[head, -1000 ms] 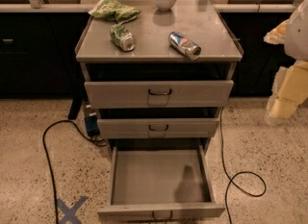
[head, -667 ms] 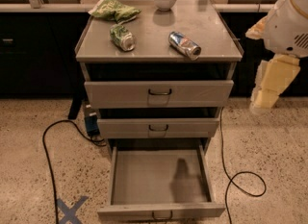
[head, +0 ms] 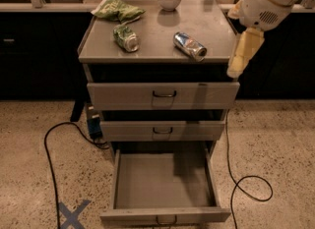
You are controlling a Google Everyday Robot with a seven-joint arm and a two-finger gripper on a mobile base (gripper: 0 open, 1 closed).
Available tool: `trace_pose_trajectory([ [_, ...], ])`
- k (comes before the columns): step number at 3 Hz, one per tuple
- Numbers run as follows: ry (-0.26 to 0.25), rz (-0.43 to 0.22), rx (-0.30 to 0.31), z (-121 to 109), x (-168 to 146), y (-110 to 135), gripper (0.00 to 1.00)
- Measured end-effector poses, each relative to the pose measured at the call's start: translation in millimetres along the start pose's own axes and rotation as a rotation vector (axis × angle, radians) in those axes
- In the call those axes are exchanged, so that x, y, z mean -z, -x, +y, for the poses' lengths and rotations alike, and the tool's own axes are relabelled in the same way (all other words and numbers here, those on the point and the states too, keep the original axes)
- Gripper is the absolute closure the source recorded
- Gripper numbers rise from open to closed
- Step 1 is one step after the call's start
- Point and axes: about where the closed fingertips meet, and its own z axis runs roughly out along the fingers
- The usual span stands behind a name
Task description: Place redbull can into bottom drawer
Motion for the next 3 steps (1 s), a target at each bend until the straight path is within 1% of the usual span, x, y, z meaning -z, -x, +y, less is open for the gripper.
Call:
trace_pose_trajectory([
  [1,-0.073,0.027,-0.054,-60,-30,1,0.00],
  [2,-0.095,0.035,-0.137,-103,-73,7,0.00],
  [3,-0.095,0.035,-0.137,-103,-73,7,0.00],
])
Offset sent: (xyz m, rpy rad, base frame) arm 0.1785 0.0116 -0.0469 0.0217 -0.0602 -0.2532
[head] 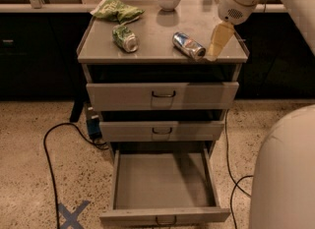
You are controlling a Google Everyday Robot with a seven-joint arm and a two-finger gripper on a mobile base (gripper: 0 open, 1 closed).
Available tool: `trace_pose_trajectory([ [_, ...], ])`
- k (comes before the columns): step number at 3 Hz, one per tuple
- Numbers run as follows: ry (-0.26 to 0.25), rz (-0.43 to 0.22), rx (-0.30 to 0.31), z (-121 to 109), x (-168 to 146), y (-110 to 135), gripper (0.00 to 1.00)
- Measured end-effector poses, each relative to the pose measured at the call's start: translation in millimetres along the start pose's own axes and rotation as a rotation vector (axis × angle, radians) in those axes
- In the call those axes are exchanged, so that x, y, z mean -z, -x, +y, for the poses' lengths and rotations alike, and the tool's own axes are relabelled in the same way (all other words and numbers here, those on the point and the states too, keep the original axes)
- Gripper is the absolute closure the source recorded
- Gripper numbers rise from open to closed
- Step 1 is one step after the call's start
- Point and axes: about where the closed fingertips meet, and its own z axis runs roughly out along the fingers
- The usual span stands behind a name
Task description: Place redbull can into bottom drawer
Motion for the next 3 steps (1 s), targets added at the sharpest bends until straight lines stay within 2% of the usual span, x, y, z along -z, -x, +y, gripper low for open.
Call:
trace_pose_trajectory([
  [1,-0.035,-0.027,-0.030,-10,-9,12,0.00],
  [2,-0.089,-0.068,-0.075,-24,-20,45,0.00],
  [3,-0.112,-0.096,-0.134,-34,-31,72,0.00],
])
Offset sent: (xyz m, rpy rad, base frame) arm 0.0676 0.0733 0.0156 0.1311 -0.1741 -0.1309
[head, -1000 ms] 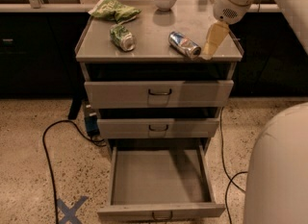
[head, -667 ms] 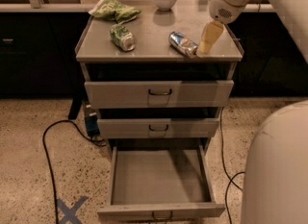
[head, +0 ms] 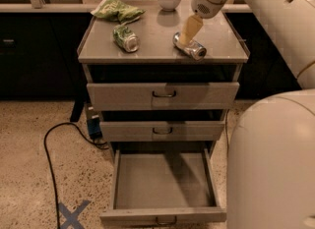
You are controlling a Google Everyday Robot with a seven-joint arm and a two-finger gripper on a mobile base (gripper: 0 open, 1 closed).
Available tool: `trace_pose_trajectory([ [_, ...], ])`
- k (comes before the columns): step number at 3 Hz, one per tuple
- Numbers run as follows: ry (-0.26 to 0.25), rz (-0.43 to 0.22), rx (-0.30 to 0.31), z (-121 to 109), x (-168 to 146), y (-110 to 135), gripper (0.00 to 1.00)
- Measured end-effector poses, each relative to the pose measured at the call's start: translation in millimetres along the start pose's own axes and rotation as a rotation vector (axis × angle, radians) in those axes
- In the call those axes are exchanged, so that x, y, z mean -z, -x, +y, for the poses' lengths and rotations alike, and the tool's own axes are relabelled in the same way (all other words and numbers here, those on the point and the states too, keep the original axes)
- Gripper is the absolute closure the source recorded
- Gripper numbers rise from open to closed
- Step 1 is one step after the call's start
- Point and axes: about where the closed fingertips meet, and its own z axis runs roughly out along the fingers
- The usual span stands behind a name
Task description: Place redbull can into bottom drawer
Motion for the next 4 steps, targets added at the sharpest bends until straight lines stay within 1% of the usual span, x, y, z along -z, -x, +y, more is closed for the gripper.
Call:
trace_pose_trajectory([
  [1,-0.007,-0.030,-0.075,-6,-10,16,0.00],
  [2,0.007,-0.087,-0.209,-14,-21,19,0.00],
  [3,0.028,-0.125,-0.318,-19,-30,20,0.00],
  [4,0.038,-0.078,-0.382,-20,-38,17,0.00],
])
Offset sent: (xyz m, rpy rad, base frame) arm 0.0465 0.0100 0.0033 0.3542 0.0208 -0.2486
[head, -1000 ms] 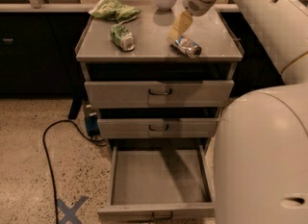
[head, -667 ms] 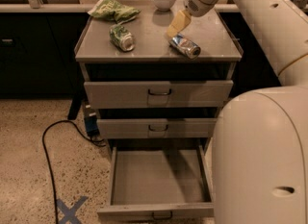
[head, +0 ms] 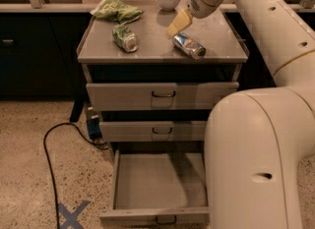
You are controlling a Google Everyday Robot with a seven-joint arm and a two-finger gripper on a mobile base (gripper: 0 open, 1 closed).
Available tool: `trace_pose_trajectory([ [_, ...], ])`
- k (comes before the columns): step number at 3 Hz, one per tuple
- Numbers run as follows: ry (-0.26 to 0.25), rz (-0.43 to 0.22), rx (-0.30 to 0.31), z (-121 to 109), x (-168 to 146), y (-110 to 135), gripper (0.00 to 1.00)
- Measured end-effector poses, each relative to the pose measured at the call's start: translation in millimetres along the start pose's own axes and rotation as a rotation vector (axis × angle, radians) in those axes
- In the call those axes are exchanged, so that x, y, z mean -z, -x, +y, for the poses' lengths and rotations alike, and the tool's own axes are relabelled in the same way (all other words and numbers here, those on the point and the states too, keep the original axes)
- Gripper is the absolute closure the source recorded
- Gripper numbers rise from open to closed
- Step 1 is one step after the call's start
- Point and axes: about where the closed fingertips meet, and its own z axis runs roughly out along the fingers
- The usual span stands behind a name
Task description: Place redbull can into bottom drawer
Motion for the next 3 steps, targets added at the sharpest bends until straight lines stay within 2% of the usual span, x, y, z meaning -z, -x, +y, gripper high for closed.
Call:
trace_pose_trajectory([
  [2,0.033,0.126,-0.064,5,-20,-16,0.00],
  [3,0.052,0.150,-0.085,3,-31,-26,0.00],
])
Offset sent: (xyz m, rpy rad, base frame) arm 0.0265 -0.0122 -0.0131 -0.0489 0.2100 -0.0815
